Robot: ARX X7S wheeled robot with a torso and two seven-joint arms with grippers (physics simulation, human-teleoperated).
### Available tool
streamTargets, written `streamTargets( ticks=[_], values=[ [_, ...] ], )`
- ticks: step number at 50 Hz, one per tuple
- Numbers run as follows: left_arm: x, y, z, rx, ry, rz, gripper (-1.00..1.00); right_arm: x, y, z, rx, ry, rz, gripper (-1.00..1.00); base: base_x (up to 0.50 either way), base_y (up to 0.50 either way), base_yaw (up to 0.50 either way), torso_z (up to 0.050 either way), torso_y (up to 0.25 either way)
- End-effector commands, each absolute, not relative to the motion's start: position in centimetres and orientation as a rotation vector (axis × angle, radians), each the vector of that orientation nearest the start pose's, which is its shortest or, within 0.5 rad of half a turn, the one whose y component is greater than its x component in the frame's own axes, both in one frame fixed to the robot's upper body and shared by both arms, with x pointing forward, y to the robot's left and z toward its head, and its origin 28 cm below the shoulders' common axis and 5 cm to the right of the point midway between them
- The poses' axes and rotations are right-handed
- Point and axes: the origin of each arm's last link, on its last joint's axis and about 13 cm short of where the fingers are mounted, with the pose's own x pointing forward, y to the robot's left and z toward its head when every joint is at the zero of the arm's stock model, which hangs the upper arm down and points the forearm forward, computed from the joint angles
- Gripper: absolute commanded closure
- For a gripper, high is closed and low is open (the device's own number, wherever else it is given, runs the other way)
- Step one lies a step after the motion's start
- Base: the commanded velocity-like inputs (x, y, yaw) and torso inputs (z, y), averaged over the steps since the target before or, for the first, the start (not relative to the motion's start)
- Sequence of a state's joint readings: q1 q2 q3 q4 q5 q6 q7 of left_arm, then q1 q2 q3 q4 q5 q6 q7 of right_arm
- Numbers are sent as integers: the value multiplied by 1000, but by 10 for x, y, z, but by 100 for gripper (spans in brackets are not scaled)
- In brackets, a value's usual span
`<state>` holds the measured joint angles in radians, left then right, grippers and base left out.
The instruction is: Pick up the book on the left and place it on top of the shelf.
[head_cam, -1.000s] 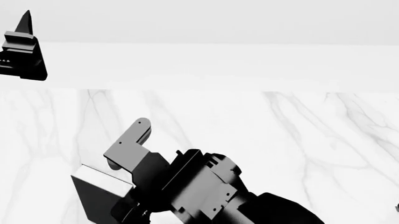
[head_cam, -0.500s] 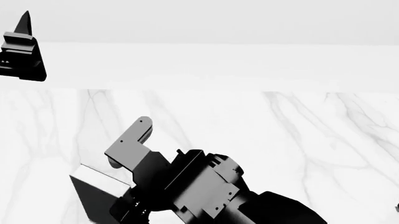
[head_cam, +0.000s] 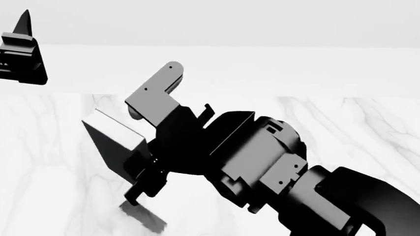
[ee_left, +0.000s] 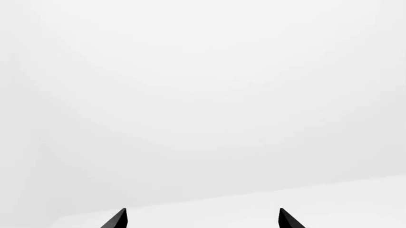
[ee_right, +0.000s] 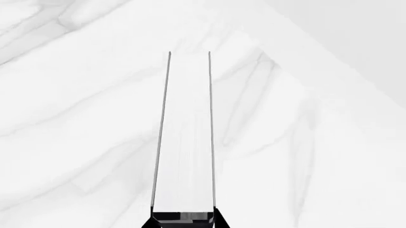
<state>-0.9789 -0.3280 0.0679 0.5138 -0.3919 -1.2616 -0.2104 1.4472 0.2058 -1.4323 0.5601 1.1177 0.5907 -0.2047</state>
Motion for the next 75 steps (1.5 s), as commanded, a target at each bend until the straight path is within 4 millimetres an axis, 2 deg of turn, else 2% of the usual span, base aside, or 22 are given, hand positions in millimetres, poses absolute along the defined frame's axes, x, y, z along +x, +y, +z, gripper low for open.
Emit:
streamTargets(
  ticks=[1, 2, 7, 14, 20, 28, 37, 42, 48, 52, 53, 59, 75],
  values=[
    [279, 242, 288, 164, -199, 30, -100, 377, -52, 244, -727, 140, 562, 100, 0, 0, 0, 0, 0],
    [280, 242, 288, 165, -199, 30, -100, 376, -56, 246, -842, 69, 475, 100, 0, 0, 0, 0, 0],
    [281, 242, 288, 164, -199, 27, -100, 375, -62, 249, -1023, -30, 316, 100, 0, 0, 0, 0, 0],
    [280, 242, 288, 163, -199, 28, -100, 372, -68, 257, -1151, -91, 228, 100, 0, 0, 0, 0, 1],
    [280, 242, 288, 164, -198, 27, -100, 370, -75, 260, -1350, -167, 96, 100, 0, 0, 0, 0, 2],
    [280, 241, 288, 165, -200, 24, -100, 380, -89, 271, -1428, -137, -26, 100, 0, 0, 0, 0, 1],
    [280, 240, 290, 163, -204, 20, -100, 402, -118, 283, -1538, -8, -234, 100, 0, 0, 0, 0, 1],
    [279, 240, 291, 164, -205, 20, -100, 410, -127, 284, -1551, 43, -288, 100, 0, 0, 0, 0, 2],
    [278, 241, 290, 163, -204, 22, -100, 426, -154, 284, -1531, 202, -415, 100, 0, 0, 0, 0, 2],
    [278, 241, 290, 163, -205, 22, -100, 424, -160, 283, -1529, 241, -450, 100, 0, 0, 0, 0, 2],
    [278, 241, 290, 163, -205, 21, -100, 421, -168, 282, -1512, 305, -481, 100, 0, 0, 0, 0, 0],
    [278, 241, 290, 160, -205, 22, -100, 412, -184, 281, -1490, 417, -595, 100, 0, 0, 0, 0, 2],
    [277, 244, 289, 156, -207, 29, -100, 393, -212, 277, -1355, 638, -811, 100, 0, 0, 0, 0, 1]
  ],
)
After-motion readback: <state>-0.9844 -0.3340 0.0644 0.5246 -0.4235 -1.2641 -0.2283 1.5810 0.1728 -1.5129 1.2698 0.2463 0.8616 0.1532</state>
